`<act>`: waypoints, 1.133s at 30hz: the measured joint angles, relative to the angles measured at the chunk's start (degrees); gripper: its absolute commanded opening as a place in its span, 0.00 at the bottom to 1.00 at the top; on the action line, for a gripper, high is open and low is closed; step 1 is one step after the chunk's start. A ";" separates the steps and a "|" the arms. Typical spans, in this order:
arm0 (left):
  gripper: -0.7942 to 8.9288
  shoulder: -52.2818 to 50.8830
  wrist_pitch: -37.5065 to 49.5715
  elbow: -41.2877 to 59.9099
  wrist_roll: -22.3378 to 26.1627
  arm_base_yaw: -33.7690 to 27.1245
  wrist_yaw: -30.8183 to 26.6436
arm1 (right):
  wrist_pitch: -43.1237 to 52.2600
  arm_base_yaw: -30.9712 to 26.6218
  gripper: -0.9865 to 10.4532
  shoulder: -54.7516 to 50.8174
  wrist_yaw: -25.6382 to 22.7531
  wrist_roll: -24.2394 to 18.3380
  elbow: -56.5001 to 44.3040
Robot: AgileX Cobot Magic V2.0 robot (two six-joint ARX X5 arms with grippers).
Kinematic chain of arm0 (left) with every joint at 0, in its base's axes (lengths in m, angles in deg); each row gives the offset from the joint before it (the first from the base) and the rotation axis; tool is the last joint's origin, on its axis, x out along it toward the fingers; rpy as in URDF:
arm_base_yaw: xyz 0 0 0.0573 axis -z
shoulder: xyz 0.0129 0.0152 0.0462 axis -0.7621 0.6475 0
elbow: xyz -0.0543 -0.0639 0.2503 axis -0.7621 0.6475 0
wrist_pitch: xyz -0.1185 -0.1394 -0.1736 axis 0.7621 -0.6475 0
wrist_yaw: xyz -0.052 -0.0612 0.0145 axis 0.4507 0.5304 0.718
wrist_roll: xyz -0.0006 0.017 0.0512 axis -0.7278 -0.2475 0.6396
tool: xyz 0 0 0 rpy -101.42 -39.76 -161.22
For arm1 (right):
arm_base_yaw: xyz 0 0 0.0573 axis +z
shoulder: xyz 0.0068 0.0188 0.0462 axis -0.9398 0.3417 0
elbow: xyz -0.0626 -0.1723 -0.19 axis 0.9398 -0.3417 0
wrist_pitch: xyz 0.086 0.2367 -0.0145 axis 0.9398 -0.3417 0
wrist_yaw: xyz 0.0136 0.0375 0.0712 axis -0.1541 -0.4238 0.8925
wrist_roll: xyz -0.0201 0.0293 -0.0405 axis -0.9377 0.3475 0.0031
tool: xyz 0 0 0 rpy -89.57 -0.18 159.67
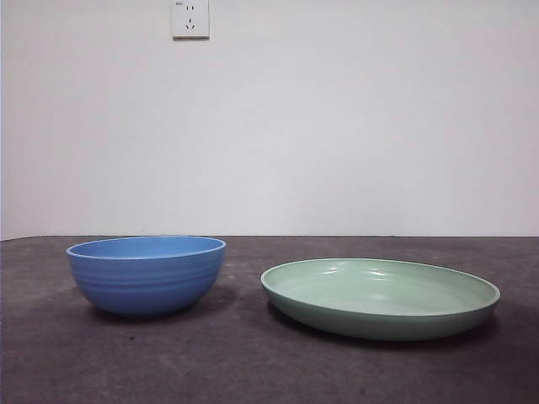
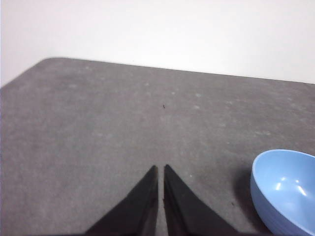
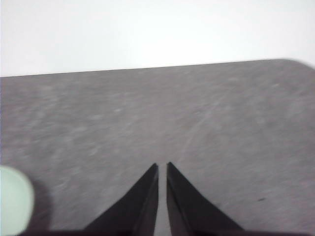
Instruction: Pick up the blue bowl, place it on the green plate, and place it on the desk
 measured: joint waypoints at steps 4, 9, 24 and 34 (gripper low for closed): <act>0.10 1.09 -3.13 -2.32 -2.10 0.02 0.02 | -4.72 0.00 0.11 0.26 3.89 3.50 2.60; 0.10 4.26 -2.49 -8.94 -4.94 0.00 0.02 | -4.90 0.00 0.11 2.62 5.29 5.55 8.24; 0.10 25.99 -12.46 -34.42 -6.12 0.00 3.17 | -10.05 0.00 0.11 23.26 19.89 8.96 29.24; 0.10 38.12 -22.71 -44.19 -5.81 0.02 19.08 | -25.79 0.04 0.11 36.22 33.14 7.61 40.02</act>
